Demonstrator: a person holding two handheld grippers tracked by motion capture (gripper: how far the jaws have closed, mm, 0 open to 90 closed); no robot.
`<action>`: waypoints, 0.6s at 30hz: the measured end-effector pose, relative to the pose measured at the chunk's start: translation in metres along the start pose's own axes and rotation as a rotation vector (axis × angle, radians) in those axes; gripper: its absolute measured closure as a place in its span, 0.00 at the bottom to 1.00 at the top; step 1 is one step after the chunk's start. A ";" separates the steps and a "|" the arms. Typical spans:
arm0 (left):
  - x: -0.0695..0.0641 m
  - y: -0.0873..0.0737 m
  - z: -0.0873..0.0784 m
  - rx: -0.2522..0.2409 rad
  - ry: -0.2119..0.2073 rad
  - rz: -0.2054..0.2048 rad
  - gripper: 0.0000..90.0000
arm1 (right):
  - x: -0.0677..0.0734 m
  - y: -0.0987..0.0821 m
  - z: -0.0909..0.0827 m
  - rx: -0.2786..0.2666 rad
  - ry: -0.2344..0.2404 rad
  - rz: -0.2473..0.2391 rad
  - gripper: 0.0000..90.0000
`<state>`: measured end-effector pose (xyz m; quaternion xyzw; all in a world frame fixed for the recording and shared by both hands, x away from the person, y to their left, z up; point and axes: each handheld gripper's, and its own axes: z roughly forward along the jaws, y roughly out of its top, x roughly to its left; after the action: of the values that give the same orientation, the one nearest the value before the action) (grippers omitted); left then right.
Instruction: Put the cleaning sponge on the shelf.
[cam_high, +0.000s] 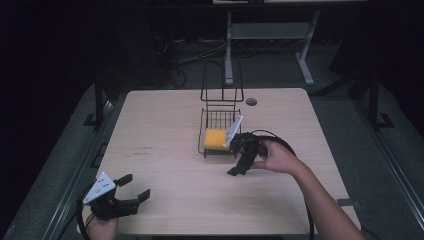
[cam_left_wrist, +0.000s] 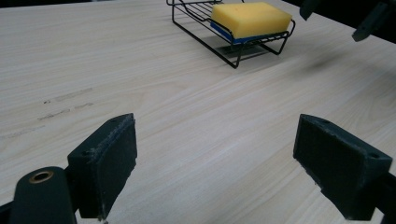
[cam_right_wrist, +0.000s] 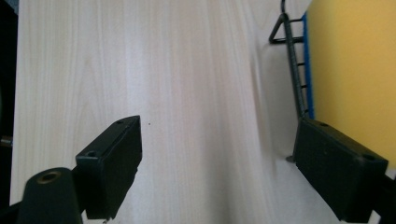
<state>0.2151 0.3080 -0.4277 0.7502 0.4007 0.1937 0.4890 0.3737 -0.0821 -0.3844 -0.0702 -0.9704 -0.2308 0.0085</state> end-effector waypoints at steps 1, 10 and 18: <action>0.000 0.000 0.000 0.001 0.000 0.000 0.14 | 0.002 -0.002 0.000 -0.003 0.000 -0.003 0.17; 0.000 0.000 0.000 0.003 0.004 -0.001 0.14 | 0.015 -0.022 -0.004 -0.019 -0.008 0.015 0.17; -0.001 0.000 0.001 0.004 0.003 0.000 0.14 | 0.025 -0.037 -0.006 -0.029 -0.019 0.021 0.17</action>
<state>0.2149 0.3071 -0.4282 0.7510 0.4018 0.1942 0.4867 0.3438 -0.1138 -0.3944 -0.0826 -0.9662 -0.2442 0.0006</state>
